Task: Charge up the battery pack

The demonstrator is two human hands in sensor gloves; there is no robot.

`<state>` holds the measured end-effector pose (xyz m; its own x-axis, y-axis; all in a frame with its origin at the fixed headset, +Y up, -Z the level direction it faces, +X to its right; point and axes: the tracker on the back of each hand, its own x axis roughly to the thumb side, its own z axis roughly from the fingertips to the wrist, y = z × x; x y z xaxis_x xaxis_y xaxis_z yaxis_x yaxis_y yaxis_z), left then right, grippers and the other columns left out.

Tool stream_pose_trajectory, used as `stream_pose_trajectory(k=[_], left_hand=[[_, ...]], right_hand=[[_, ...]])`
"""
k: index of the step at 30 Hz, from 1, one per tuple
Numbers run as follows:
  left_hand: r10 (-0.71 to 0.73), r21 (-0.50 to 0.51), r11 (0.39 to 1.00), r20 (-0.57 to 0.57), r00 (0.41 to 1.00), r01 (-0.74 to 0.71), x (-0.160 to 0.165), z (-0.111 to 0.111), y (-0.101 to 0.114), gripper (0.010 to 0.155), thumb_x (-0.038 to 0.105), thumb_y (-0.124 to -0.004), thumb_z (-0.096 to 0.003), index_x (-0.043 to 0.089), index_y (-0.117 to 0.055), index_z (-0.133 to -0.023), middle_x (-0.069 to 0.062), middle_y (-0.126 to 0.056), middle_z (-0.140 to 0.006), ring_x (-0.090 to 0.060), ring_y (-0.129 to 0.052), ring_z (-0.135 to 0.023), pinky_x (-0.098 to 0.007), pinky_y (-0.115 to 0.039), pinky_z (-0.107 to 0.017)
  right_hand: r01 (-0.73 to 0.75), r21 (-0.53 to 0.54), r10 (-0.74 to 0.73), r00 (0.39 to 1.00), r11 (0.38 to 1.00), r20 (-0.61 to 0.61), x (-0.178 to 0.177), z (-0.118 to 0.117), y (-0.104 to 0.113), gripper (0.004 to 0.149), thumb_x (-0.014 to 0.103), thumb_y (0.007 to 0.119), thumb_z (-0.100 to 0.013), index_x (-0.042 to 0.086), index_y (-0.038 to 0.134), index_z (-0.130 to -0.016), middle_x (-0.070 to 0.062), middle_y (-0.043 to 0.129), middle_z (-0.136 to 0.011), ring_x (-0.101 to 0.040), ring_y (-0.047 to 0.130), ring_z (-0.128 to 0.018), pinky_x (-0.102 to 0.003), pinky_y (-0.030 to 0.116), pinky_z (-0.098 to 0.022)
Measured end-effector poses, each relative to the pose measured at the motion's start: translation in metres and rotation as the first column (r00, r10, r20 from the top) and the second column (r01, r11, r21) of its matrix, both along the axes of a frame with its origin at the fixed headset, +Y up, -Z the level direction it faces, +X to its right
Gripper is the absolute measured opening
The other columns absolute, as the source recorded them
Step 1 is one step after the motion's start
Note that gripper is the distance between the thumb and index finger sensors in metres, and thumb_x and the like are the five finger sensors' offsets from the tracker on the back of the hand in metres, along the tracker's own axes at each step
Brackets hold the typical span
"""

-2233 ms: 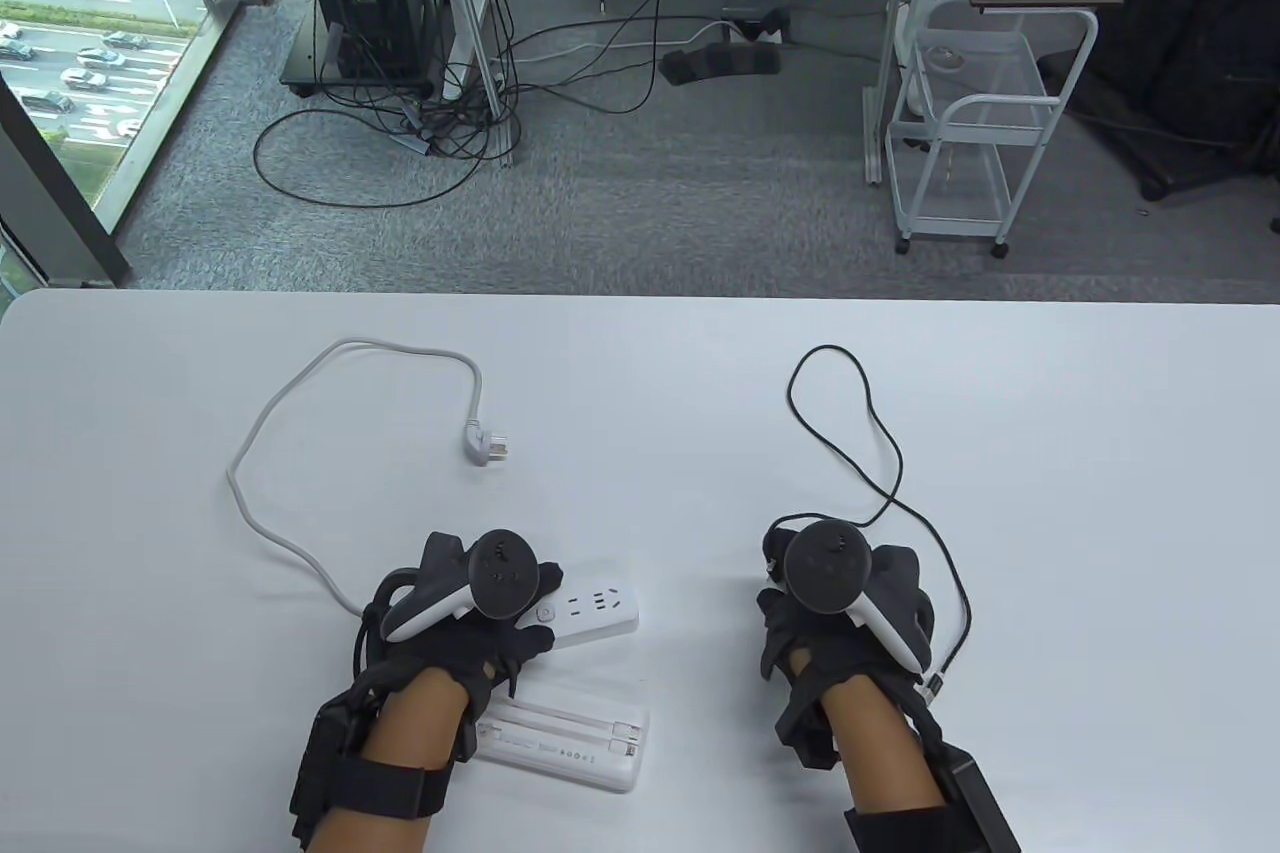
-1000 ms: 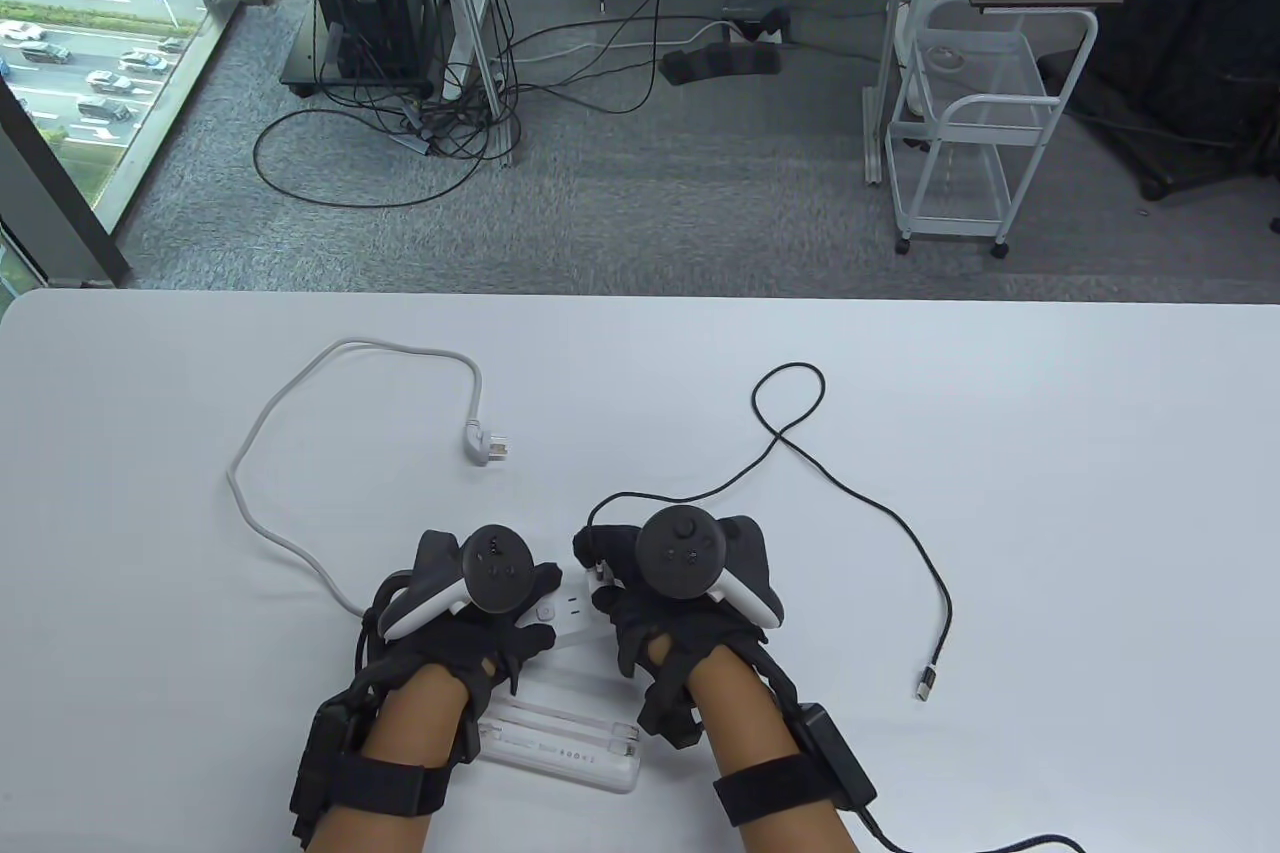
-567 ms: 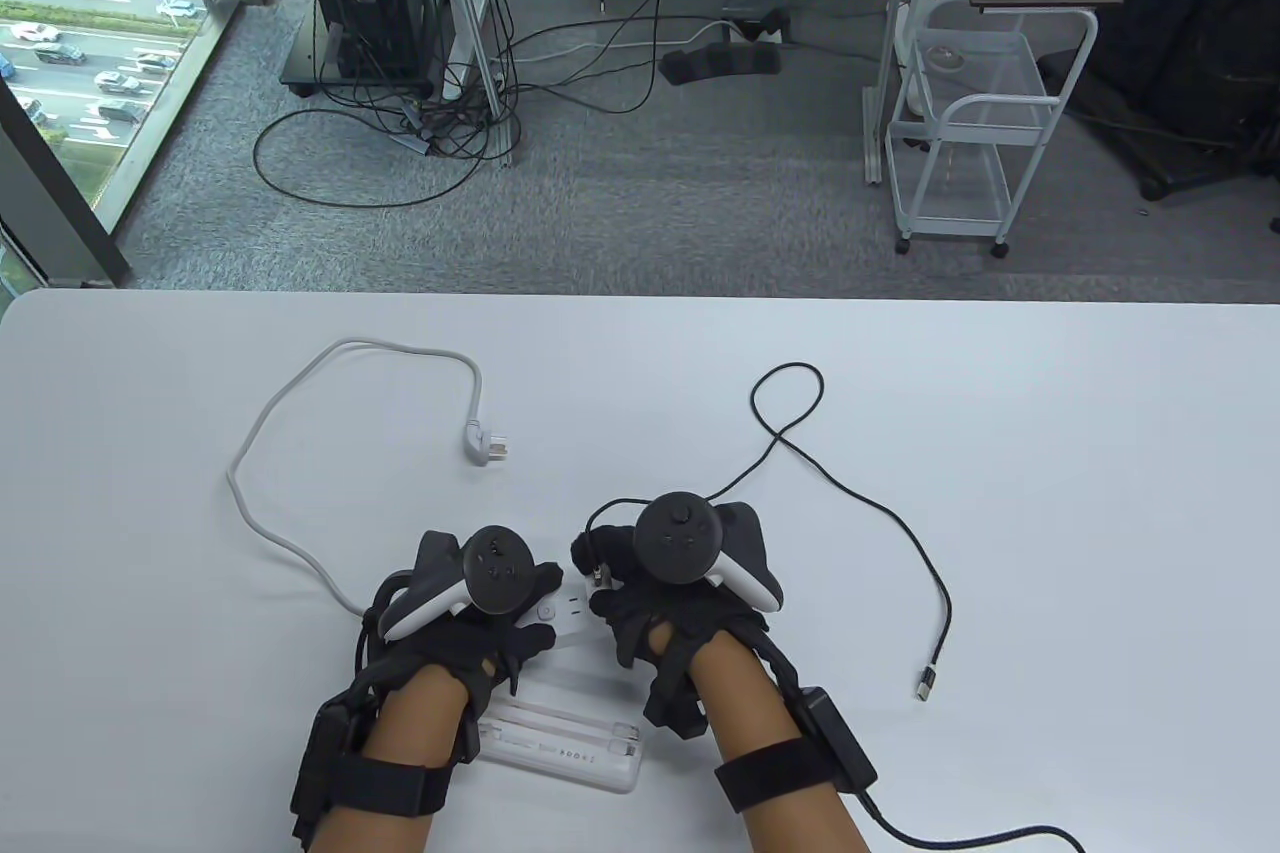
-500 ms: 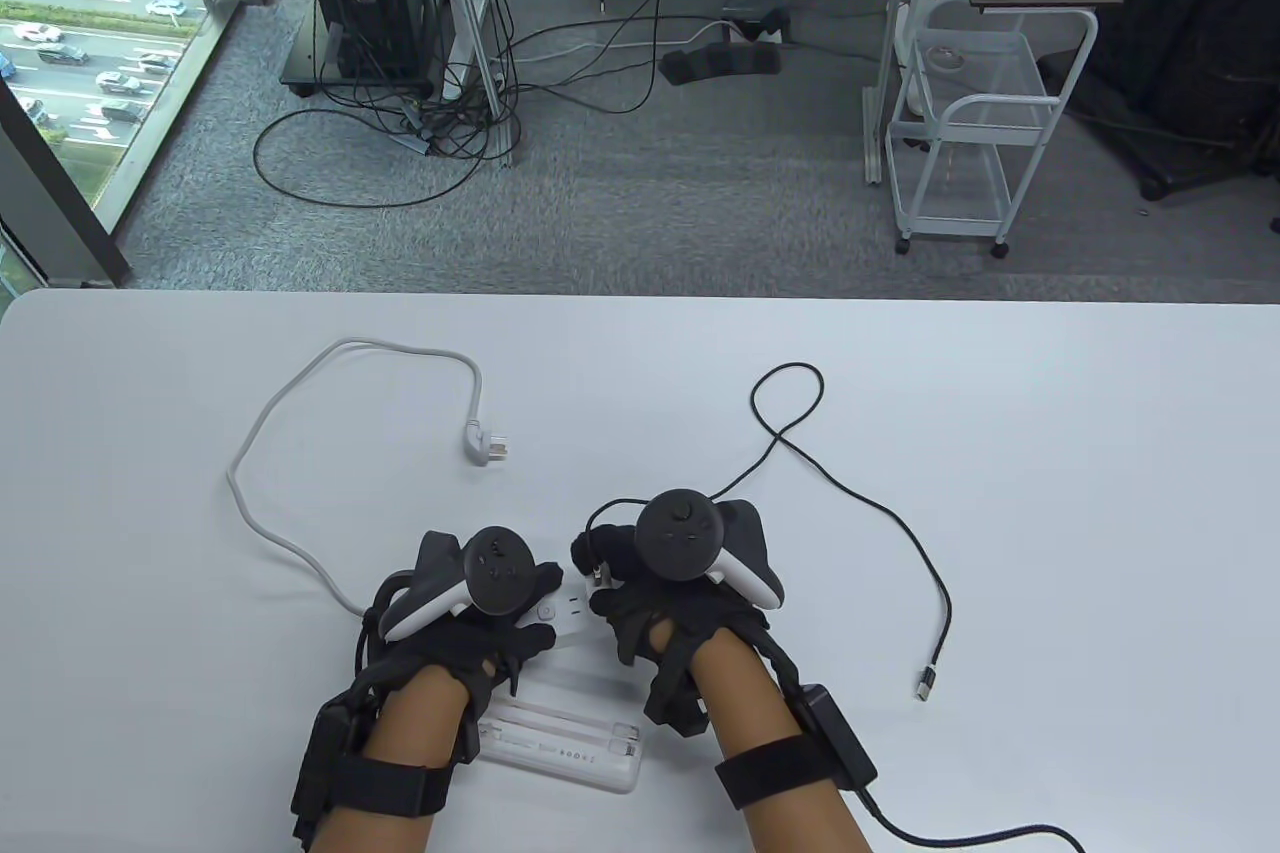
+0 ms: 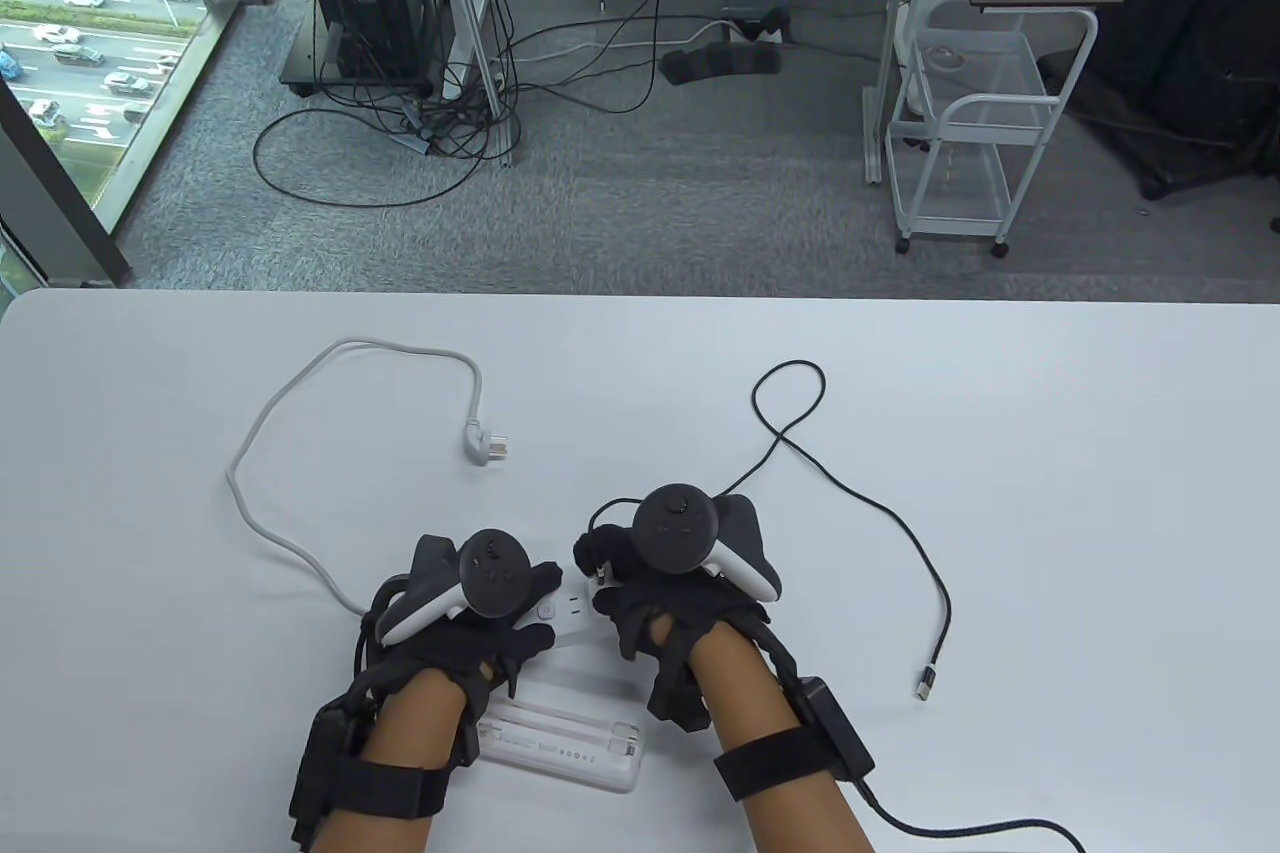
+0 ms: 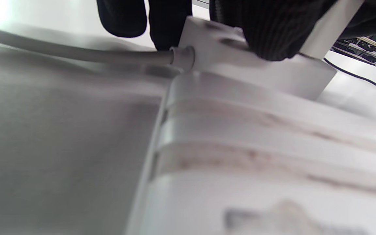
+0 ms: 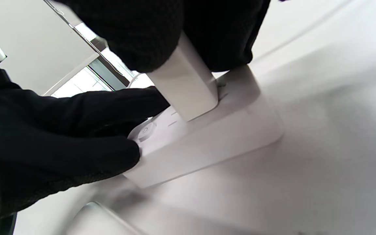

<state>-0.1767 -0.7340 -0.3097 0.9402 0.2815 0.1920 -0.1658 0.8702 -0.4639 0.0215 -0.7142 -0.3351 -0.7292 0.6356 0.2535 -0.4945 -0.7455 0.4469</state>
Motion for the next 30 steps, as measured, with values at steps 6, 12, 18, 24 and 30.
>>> stream_pose_trajectory(k=[6, 12, 18, 24, 30], left_hand=[[0.017, -0.007, 1.000, -0.006, 1.000, -0.017, -0.001, 0.001, -0.001, 0.074, 0.054, -0.077, -0.0481, 0.036, -0.050, -0.114, -0.013, -0.067, -0.112, -0.046, -0.065, -0.101, -0.072, -0.042, -0.070], [0.015, 0.004, 1.000, 0.017, 1.000, -0.015, -0.003, 0.003, -0.002, 0.075, 0.054, -0.077, -0.0476, 0.035, -0.049, -0.115, -0.014, -0.065, -0.113, -0.046, -0.063, -0.102, -0.073, -0.041, -0.070], [0.018, 0.078, 0.997, 0.064, 0.998, -0.023, -0.001, 0.004, 0.007, 0.079, 0.057, -0.077, -0.0476, 0.030, -0.048, -0.116, -0.016, -0.056, -0.117, -0.046, -0.060, -0.103, -0.073, -0.040, -0.070], [0.069, 0.096, 0.992, 0.073, 0.995, -0.076, -0.003, 0.012, 0.028, 0.080, 0.060, -0.079, -0.0471, 0.027, -0.054, -0.115, -0.017, -0.059, -0.116, -0.046, -0.063, -0.102, -0.072, -0.044, -0.070], [0.055, 0.017, 0.998, 0.130, 0.990, -0.058, 0.006, 0.024, 0.043, 0.079, 0.063, -0.083, -0.0455, 0.026, -0.062, -0.112, -0.014, -0.067, -0.112, -0.043, -0.071, -0.099, -0.069, -0.051, -0.071]], right_hand=[[-0.004, -0.004, 0.004, 1.000, 1.000, 0.010, 0.000, 0.004, -0.003, 0.058, 0.023, 0.081, -0.040, 0.033, 0.057, -0.092, -0.013, 0.068, -0.104, -0.040, 0.081, -0.092, -0.074, 0.045, -0.068], [0.040, 0.020, -0.040, 0.999, 0.999, 0.010, -0.001, 0.013, -0.008, 0.059, 0.021, 0.078, -0.043, 0.031, 0.052, -0.095, -0.016, 0.063, -0.105, -0.044, 0.075, -0.094, -0.077, 0.042, -0.066], [0.119, -0.038, -0.120, 0.992, 0.992, -0.033, 0.009, 0.014, -0.012, 0.068, 0.022, 0.076, -0.047, 0.024, 0.039, -0.104, -0.024, 0.045, -0.110, -0.055, 0.061, -0.096, -0.081, 0.034, -0.064], [0.109, -0.082, -0.109, 0.994, 0.991, 0.003, 0.026, 0.016, -0.004, 0.071, 0.025, 0.076, -0.047, 0.021, 0.037, -0.106, -0.027, 0.042, -0.111, -0.058, 0.057, -0.096, -0.081, 0.034, -0.064], [0.062, -0.105, -0.062, 0.998, 0.993, 0.006, 0.048, 0.027, -0.003, 0.069, 0.026, 0.076, -0.047, 0.019, 0.041, -0.106, -0.028, 0.044, -0.110, -0.059, 0.058, -0.095, -0.081, 0.034, -0.064]])
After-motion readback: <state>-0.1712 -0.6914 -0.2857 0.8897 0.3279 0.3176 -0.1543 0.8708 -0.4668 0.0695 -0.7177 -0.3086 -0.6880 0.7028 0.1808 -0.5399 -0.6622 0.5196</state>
